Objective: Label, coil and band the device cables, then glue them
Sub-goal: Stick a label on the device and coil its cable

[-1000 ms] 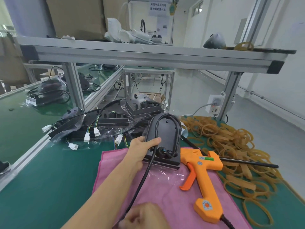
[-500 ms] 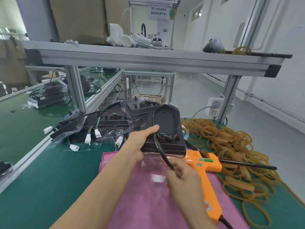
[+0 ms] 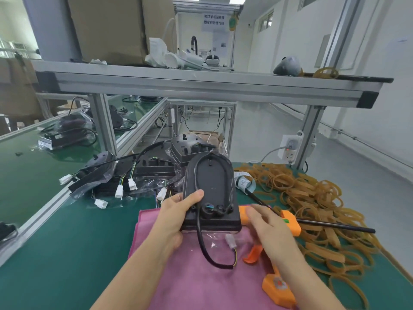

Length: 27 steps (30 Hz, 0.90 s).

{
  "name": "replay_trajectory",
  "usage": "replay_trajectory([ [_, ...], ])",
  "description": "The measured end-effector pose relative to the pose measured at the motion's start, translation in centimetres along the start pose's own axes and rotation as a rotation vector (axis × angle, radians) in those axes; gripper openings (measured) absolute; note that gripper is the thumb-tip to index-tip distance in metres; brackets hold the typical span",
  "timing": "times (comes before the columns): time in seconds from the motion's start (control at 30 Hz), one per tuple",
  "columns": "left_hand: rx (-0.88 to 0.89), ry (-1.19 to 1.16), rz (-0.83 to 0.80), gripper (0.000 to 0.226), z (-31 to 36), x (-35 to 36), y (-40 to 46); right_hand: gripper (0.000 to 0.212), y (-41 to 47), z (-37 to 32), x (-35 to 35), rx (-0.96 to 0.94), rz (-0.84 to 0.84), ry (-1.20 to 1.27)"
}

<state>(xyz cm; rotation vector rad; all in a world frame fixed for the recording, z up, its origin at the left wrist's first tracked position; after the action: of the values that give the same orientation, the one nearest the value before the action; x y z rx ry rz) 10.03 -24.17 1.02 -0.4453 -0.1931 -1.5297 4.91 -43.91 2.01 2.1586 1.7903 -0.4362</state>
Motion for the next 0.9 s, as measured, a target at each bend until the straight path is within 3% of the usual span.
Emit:
replay_trajectory([
  [0.07,0.007,-0.018,-0.016,0.042,-0.9,0.1,-0.6,0.050,0.1,-0.4,1.7,0.082,-0.120,0.229],
  [0.13,0.003,-0.025,-0.043,0.047,-1.6,0.2,-1.1,0.066,0.8,-0.8,2.7,0.070,-0.136,0.373],
  [0.33,0.010,0.040,-0.087,0.034,-3.4,-0.6,-1.9,0.029,4.4,-3.2,1.7,-0.253,0.071,0.237],
  [0.4,0.018,0.031,-0.094,0.044,-3.8,-0.8,-2.1,0.020,5.0,-3.3,2.3,-0.259,0.121,0.247],
  [0.6,0.074,0.054,-0.165,0.048,-4.6,-1.0,-2.4,0.028,5.7,-2.4,3.5,-0.188,0.306,0.411],
  [0.77,0.089,0.140,-0.242,0.059,-4.6,-1.4,-2.1,0.021,6.3,-2.1,4.3,-0.181,0.181,0.457],
  [0.9,-0.032,0.161,-0.263,0.065,-4.5,-1.3,-1.5,0.018,6.6,-1.7,4.5,-0.152,0.109,0.449],
])
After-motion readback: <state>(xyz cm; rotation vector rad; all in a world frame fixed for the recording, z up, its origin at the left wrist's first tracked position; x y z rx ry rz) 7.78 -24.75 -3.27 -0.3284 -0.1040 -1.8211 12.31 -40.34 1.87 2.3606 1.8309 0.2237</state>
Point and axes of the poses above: each hand's wrist, its own y-axis towards the middle knuckle, its own x-axis out of the palm, z = x × y, the point moved 4 cm from there along y, towards the middle knuckle
